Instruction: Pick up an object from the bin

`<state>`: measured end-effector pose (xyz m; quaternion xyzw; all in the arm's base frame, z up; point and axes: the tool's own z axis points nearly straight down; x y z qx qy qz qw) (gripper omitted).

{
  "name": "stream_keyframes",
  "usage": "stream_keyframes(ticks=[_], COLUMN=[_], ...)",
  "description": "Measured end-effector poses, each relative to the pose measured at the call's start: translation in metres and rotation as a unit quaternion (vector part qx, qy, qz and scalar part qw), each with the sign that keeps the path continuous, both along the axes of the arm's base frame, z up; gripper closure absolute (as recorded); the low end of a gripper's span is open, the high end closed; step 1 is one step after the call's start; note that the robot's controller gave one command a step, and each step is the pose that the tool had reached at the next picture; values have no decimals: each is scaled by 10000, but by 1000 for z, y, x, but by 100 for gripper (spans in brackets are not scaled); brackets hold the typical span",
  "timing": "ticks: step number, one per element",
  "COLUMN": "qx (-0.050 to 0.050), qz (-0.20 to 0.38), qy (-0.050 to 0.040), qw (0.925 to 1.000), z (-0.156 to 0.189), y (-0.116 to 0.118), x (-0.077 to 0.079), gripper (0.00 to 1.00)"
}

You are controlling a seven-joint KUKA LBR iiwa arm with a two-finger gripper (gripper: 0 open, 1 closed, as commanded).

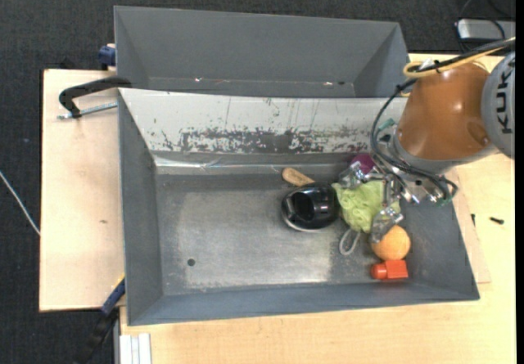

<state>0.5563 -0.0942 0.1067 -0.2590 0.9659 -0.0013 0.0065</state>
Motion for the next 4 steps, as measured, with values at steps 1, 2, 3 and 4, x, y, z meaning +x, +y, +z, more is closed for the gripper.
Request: stream_keyframes(ticks=[1,2,3,4], qx=[103,102,93,79], qz=[-853,-846,-840,-832], qy=[138,138,138,144], qw=[9962,9963,9963,9964], z=[-27,-26,-25,-19], y=[-9,-9,-8,-7], x=[28,28,28,26], gripper=[100,100,100,100])
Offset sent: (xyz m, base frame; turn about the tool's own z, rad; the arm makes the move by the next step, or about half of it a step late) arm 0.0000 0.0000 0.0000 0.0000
